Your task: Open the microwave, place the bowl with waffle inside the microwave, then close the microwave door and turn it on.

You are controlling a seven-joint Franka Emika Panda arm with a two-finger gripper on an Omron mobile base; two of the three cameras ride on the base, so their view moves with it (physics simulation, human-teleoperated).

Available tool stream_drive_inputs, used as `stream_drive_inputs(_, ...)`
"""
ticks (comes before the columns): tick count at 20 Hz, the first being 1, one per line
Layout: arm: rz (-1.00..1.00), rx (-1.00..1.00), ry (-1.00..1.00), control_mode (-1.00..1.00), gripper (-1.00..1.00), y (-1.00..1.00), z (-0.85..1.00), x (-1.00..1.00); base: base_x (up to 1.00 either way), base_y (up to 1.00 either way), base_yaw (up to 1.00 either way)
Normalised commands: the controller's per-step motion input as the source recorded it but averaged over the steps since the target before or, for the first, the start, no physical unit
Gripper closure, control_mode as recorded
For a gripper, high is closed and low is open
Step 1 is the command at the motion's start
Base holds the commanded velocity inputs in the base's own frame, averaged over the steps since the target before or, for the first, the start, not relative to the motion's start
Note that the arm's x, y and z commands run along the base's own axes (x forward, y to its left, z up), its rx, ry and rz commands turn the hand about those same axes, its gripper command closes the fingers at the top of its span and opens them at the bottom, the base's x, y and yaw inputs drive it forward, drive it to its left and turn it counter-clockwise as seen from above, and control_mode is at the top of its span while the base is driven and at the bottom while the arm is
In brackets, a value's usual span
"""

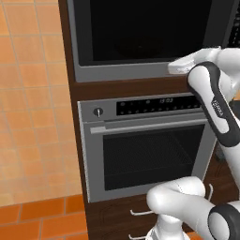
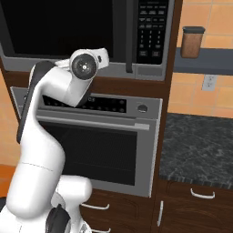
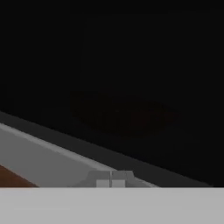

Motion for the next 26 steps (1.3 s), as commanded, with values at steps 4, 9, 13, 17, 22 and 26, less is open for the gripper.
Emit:
stream_drive_inputs(4,0.0,0.29,0.02,-1.0,1.0,-0.78,0.69,-1.0,0.0,0.0,0.0)
stream_drive_inputs(9,0.01,0.44,0.04,-1.0,1.0,-0.55,0.22,-0.41,0.0,0.0,0.0)
stream_drive_inputs(13,-0.23,0.58,0.3,-1.0,1.0,-0.59,0.17,-0.48,0.0,0.0,0.0)
stream_drive_inputs(17,-0.29,0.66,0.35,-1.0,1.0,-0.46,0.0,0.01,0.0,0.0,0.0)
stream_drive_inputs(22,-0.07,0.61,0.05,-1.0,1.0,-0.4,0.0,0.14,0.0,0.0,0.0)
stream_drive_inputs(26,-0.01,0.29,0.03,-1.0,1.0,-0.37,-0.04,0.06,0.0,0.0,0.0)
